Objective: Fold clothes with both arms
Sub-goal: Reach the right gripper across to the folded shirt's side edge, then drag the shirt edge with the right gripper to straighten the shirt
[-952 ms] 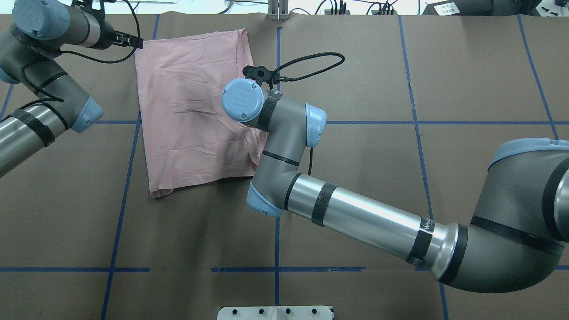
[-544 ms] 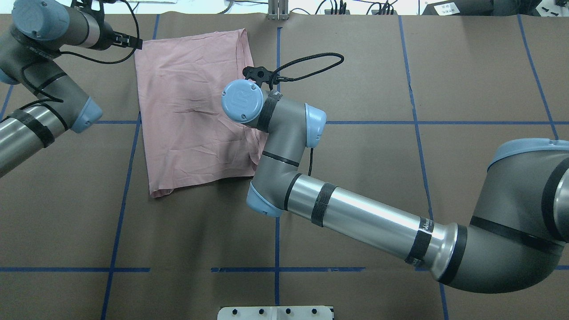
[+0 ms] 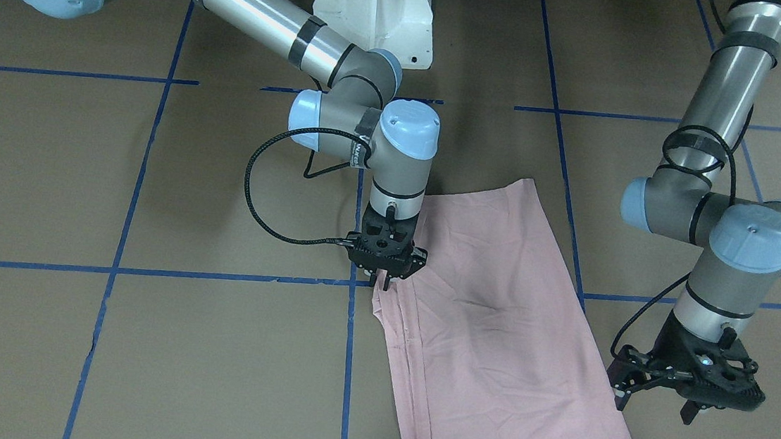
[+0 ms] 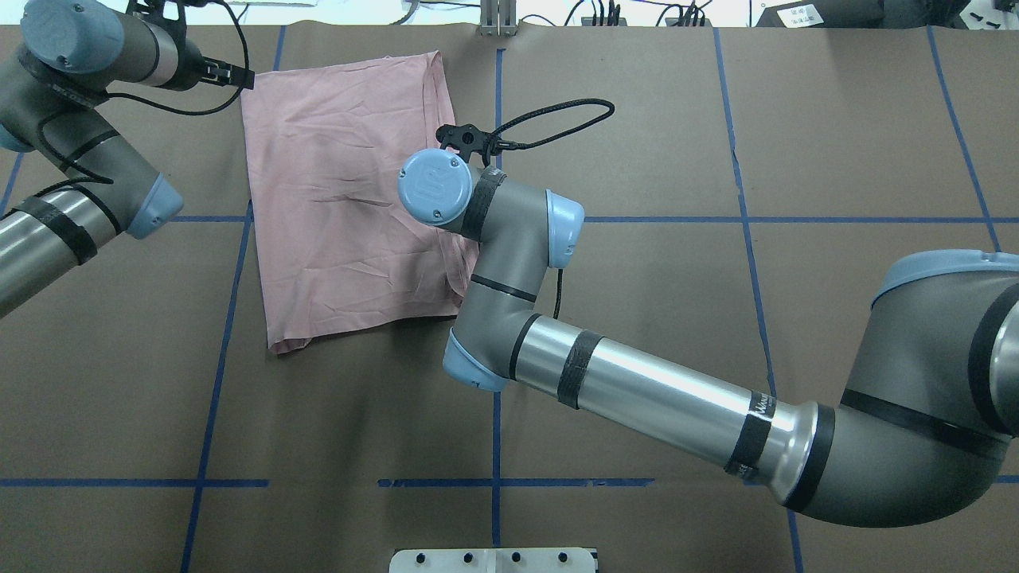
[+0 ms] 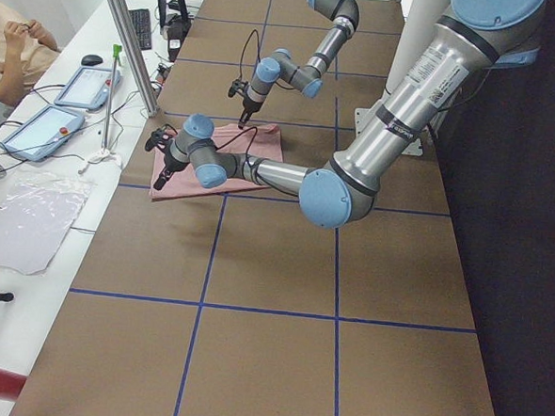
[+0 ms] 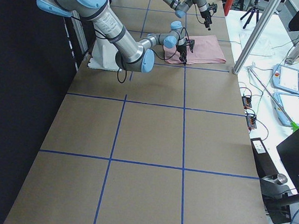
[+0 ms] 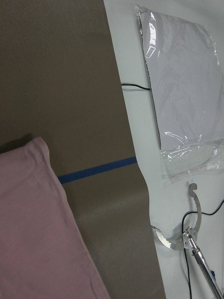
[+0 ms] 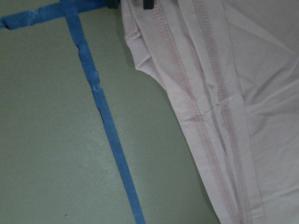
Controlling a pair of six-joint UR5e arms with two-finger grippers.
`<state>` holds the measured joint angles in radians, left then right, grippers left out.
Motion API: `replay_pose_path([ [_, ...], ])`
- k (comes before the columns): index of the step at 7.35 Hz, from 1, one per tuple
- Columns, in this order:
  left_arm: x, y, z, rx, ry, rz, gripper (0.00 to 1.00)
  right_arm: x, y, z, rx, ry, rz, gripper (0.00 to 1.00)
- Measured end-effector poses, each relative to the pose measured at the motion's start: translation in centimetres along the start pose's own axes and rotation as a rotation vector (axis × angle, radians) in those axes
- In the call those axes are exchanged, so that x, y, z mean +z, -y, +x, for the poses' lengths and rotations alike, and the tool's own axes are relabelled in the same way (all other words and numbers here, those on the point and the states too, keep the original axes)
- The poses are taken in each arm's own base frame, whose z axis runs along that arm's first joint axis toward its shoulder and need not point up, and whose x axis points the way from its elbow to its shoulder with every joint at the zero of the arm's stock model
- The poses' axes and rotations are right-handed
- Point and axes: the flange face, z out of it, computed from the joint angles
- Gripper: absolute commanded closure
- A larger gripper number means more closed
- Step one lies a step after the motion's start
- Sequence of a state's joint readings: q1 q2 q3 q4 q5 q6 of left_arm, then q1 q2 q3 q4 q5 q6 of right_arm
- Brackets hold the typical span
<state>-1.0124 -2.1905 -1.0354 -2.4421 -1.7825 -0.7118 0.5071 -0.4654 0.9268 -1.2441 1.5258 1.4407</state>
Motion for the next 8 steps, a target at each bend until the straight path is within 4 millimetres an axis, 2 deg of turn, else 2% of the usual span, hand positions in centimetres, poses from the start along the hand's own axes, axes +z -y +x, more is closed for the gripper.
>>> replay_pose_path([
  [3, 0.0, 0.0, 0.0, 0.0, -0.001, -0.001, 0.0, -0.2, 0.0, -0.1, 0.001, 0.003, 0.004, 1.0],
  [5, 0.0, 0.0, 0.1, 0.001, -0.002, -0.001, 0.0, -1.6, 0.0, 0.1, 0.0, 0.03, 0.003, 1.0],
  [6, 0.0, 0.0, 0.2, 0.001, -0.004, 0.0, 0.0, -2.5, -0.5, 1.7, -0.002, 0.039, -0.001, 1.0],
  [7, -0.2, 0.1, 0.2, 0.002, -0.007, 0.002, 0.0, -3.2, -1.4, 4.4, -0.006, 0.04, -0.005, 1.0],
  [8, -0.3, 0.3, 0.4, 0.003, -0.011, 0.006, 0.0, -4.0, -2.8, 8.2, -0.014, 0.046, -0.008, 1.0],
])
